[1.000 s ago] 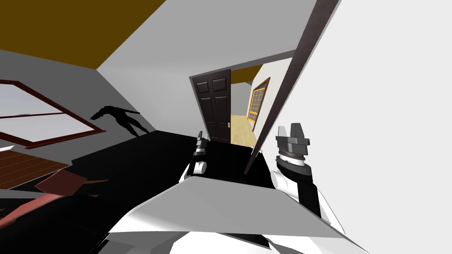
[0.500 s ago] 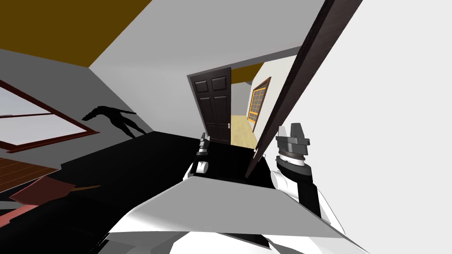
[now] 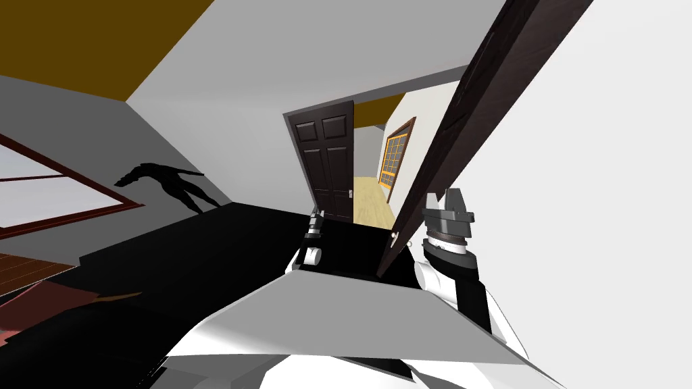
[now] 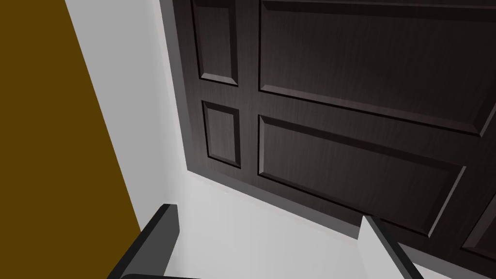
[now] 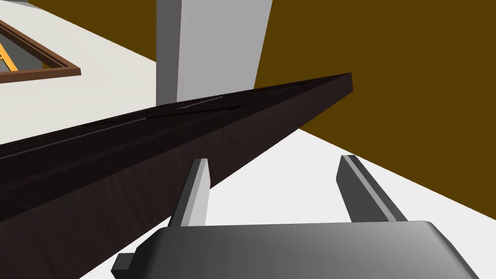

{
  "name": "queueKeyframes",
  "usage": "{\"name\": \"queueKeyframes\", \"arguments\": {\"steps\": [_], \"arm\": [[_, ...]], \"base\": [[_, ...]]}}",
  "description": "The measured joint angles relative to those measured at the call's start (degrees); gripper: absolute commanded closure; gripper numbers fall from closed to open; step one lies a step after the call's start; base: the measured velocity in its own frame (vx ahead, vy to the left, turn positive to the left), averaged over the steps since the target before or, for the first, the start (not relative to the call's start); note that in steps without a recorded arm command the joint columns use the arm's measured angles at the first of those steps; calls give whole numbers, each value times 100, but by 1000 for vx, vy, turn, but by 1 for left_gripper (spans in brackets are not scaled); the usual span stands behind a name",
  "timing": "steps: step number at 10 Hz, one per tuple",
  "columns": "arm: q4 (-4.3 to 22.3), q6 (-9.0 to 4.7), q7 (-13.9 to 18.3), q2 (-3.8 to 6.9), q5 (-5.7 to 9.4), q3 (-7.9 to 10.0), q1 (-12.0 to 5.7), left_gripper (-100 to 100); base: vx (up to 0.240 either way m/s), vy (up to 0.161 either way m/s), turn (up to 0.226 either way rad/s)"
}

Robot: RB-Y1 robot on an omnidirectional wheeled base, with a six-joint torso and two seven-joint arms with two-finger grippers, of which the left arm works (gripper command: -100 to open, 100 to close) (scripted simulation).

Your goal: Pull the door open

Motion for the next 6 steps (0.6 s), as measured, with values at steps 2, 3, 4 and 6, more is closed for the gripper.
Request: {"name": "queueKeyframes", "arguments": {"steps": [2,3,4,6], "arm": [[263,-87,-30,35,48,-48,-78,-100],[449,-145,-54,34,66,-76,-152,-100],[562,-157,-95,15,82,-106,-214,-100],[829,-203,-140,34,129,-154,-323,-100]], "base": [[89,32,-21],[90,23,-15],[94,24,-19],[94,32,-18]]}}
